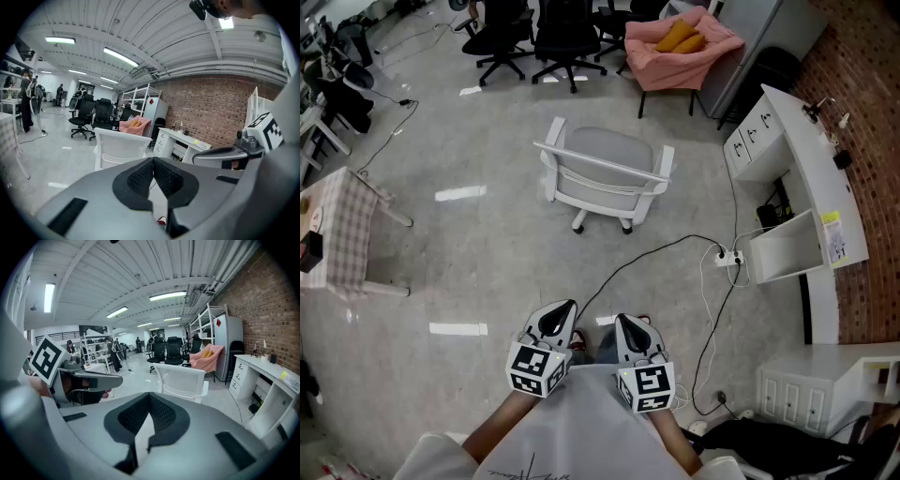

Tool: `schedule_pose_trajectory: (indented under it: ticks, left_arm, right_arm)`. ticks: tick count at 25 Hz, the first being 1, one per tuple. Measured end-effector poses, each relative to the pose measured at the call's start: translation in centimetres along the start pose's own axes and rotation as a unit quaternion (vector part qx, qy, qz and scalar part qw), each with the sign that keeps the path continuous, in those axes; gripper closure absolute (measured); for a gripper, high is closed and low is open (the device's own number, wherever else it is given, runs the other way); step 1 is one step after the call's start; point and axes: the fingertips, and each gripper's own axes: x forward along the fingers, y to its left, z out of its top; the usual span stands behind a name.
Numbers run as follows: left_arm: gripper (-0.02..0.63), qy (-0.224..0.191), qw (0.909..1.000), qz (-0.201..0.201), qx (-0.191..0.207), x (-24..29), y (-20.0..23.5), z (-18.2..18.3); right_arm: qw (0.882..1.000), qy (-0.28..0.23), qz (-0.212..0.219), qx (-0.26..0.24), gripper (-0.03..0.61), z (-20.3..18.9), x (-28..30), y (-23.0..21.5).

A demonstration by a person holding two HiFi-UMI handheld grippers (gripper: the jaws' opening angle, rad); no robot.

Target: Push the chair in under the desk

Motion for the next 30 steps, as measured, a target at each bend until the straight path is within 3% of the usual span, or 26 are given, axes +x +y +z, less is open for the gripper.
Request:
schedule_pose_trajectory:
  ticks: [12,17,30]
  left_arm:
    - [0.607,-0.008,0.9999,-0.007,0.003,-1.0,1.7,0.3]
    - [0.607,-0.007,1.0,-0.003,0.005,-0.2,2.2,0.6]
    - [0.607,0.014,0.9997,0.0,0.022,6.3,3.5,3.8]
  right_arm:
    - [1.0,0.001,0.0,-0.016,0.552,0.2,0.8,2.4]
    - [1.0,0.001,-0.005,0.009,0.551,0.4,1.7,1.3]
    - [1.0,0.009,0.017,0.006,0.551,3.1,7.7,-3.6]
